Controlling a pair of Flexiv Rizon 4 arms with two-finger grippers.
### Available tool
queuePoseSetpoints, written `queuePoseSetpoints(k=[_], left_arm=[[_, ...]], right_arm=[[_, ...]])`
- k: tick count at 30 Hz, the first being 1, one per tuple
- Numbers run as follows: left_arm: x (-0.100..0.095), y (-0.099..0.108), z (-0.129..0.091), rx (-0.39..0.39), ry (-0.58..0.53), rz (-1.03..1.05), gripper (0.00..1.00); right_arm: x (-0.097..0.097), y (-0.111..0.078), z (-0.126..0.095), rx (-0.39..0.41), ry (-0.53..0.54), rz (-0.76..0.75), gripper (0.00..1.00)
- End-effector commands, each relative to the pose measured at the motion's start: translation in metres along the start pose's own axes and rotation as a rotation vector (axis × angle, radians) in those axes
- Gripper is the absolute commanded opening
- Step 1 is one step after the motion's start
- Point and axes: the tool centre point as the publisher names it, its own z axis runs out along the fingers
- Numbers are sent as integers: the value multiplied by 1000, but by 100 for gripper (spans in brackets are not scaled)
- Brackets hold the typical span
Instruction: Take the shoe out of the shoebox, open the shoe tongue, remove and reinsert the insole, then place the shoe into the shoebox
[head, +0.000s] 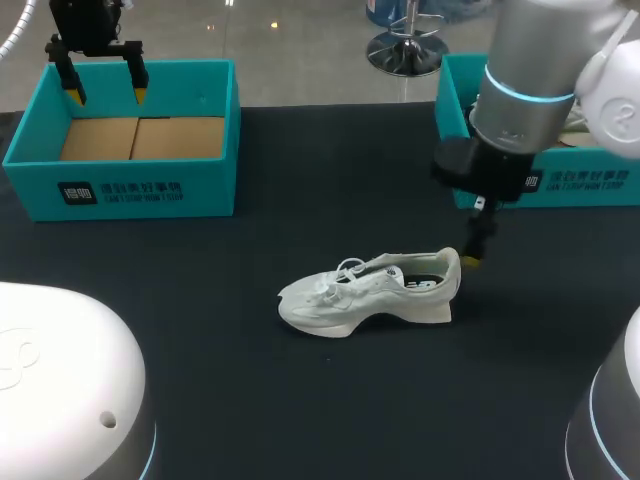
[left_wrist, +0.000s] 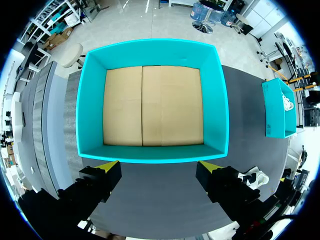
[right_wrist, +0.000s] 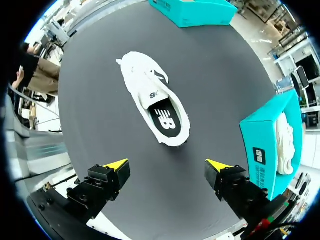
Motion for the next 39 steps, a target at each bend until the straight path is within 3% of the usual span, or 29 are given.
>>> queuePoseSetpoints(k=[1,2,3,23,26,33,39], left_arm=[[0,0,0,0,-1,0,100],[0,0,0,0,-1,0,100],[0,0,0,0,-1,0,100],[0,0,0,0,-1,0,100],[0,0,0,0,-1,0,100],[0,0,0,0,-1,0,100],[0,0,0,0,-1,0,100]], right_arm=[[-2,-19,-8,-191,-105,-455,100],[-3,-20,-9,-195,-89,-466,100],[-6,-20,-9,-141,-59,-426,100],[-6,-20,-9,-141,-59,-426,100],[-14,-31,0,-238,-45,-454,100],[-24,-41,25,-687,-189,-568,100],[-31,-49,43,-812,-175,-645,100]])
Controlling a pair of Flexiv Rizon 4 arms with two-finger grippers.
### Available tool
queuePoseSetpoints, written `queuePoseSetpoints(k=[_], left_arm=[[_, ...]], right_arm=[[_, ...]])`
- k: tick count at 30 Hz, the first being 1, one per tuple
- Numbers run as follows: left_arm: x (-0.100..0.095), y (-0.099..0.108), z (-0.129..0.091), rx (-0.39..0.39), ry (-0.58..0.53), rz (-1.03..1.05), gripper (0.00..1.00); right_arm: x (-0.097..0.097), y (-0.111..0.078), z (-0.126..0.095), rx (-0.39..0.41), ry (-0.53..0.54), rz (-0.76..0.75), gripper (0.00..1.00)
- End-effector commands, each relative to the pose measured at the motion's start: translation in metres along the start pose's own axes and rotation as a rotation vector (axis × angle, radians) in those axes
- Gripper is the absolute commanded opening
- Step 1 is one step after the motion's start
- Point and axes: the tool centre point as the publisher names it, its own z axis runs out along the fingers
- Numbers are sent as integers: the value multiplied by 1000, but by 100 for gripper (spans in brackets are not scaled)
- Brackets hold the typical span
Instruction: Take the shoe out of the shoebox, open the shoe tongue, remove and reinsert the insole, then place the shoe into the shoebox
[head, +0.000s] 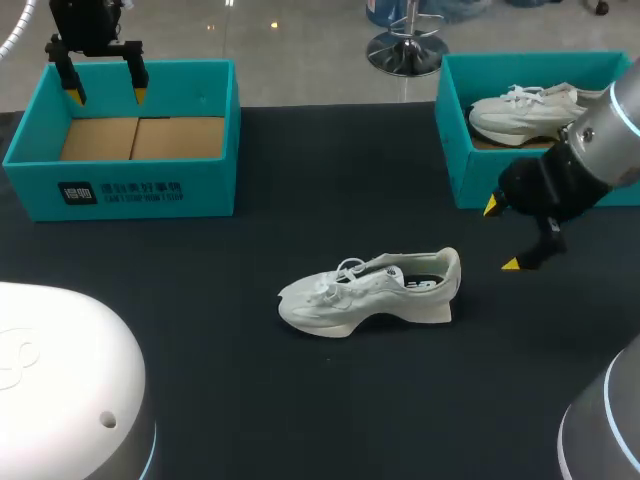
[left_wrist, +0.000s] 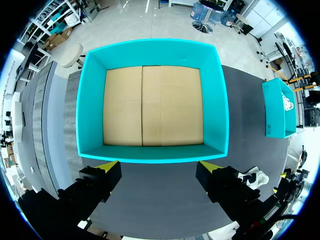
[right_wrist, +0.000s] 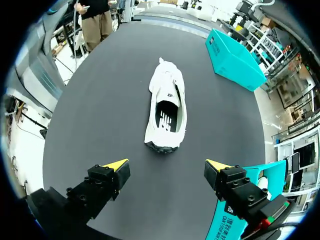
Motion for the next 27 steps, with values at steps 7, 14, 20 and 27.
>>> queuePoseSetpoints(k=[7,14,20,27], left_arm=[[0,0,0,0,-1,0,100],[0,0,0,0,-1,0,100],[0,0,0,0,-1,0,100],[0,0,0,0,-1,0,100]], right_arm=[[11,-34,19,-559,-154,-211,100],[1,-41,25,-589,-13,-242,100],[0,-45,24,-472,31,-107,100],[0,-45,24,-472,31,-107,100]])
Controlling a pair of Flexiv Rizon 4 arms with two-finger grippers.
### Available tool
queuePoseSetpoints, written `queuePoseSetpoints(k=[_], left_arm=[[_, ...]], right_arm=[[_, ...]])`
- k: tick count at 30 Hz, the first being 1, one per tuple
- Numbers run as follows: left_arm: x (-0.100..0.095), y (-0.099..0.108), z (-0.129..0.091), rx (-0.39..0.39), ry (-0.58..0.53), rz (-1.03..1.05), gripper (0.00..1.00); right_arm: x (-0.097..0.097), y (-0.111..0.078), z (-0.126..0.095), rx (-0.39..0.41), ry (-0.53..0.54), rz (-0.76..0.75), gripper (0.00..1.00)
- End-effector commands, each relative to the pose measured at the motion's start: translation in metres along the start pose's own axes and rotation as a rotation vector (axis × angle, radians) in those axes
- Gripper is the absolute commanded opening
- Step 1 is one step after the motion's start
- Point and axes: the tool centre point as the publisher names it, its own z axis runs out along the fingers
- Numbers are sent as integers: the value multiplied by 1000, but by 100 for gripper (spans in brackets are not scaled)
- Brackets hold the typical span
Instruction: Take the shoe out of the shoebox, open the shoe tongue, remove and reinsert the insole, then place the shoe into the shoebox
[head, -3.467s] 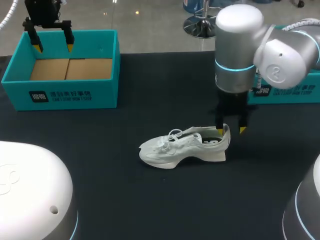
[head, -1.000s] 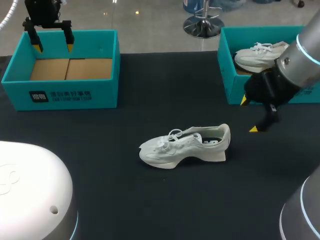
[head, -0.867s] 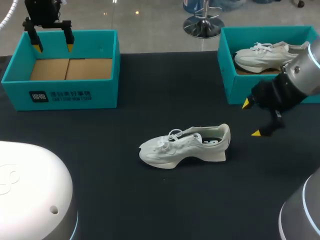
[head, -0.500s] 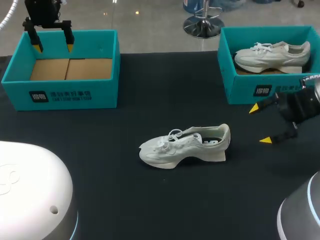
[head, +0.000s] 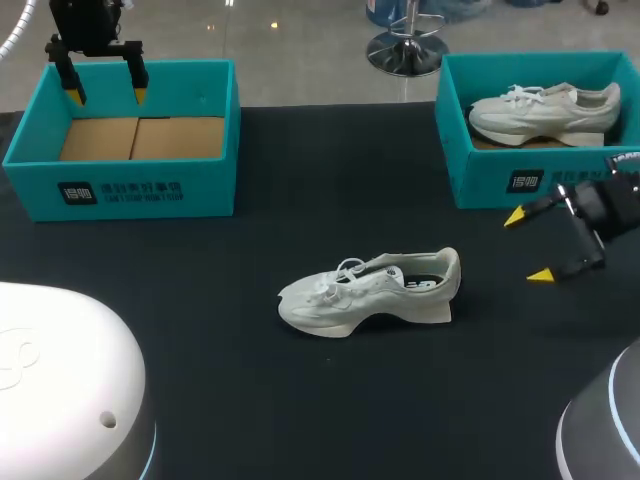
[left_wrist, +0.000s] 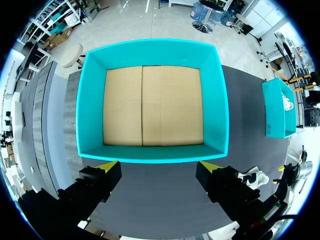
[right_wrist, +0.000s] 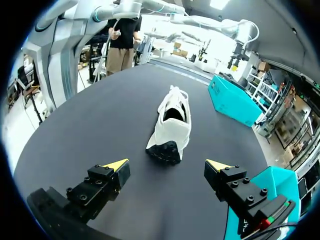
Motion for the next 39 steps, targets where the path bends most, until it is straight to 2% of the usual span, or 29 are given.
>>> queuePoseSetpoints(k=[1,3,4,5,7,12,18,23,30,39], left_arm=[[0,0,0,0,-1,0,100],[0,0,0,0,-1,0,100],[0,0,0,0,-1,0,100],[0,0,0,0,-1,0,100],[0,0,0,0,-1,0,100],[0,0,0,0,-1,0,100],[0,0,0,0,-1,0,100],[0,0,0,0,-1,0,100],[0,0,0,0,-1,0,100],[0,0,0,0,-1,0,100]], right_arm=[[-3,2,0,12,22,2,100],[-3,2,0,12,22,2,100],[-3,-2,1,-50,25,24,100],[-3,-4,2,-68,5,14,100],[-4,-10,1,-95,27,49,100],[-7,-8,5,-144,24,75,100],[-10,-9,13,-161,47,162,100],[-10,-10,24,-181,-2,204,100],[3,-24,38,-192,-10,258,100],[18,-35,38,-184,-18,299,100]])
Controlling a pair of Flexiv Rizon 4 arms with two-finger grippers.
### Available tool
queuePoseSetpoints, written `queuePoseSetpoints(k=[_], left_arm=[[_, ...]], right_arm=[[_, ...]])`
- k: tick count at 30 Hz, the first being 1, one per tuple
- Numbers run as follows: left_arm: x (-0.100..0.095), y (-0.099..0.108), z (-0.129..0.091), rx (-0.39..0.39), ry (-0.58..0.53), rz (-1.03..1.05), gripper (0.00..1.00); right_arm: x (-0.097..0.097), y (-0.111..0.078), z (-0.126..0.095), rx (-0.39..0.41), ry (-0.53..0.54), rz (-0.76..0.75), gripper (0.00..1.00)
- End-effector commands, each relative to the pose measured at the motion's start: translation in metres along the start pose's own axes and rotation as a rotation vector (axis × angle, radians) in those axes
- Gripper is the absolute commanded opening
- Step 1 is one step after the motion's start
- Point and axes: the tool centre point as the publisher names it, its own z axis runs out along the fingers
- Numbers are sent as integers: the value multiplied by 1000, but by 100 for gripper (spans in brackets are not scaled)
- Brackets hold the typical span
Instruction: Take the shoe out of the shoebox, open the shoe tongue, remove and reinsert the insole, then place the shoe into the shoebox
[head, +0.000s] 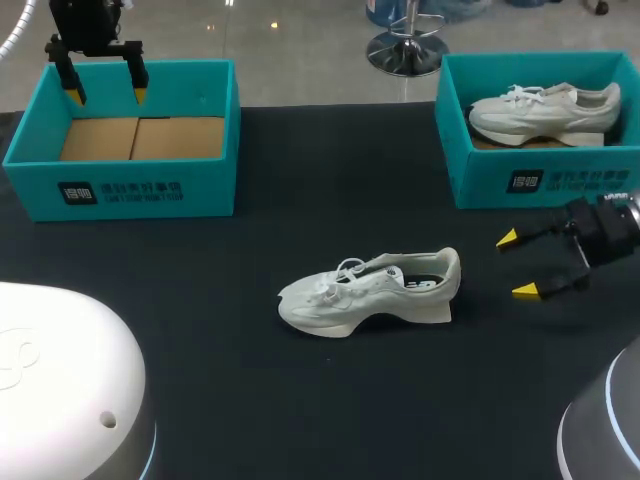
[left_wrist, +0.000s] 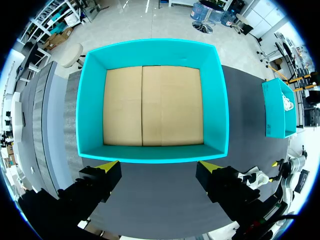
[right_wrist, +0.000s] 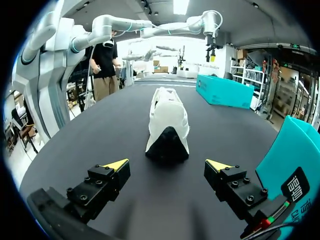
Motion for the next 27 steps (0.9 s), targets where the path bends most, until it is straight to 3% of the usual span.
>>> queuePoseSetpoints(k=[1,9,27], left_arm=[[0,0,0,0,-1,0,100],[0,0,0,0,-1,0,100],[0,0,0,0,-1,0,100]], right_arm=[[5,-2,-1,1,-8,6,100],[6,-2,3,6,-9,10,100],[6,20,82,-76,-4,-38,100]])
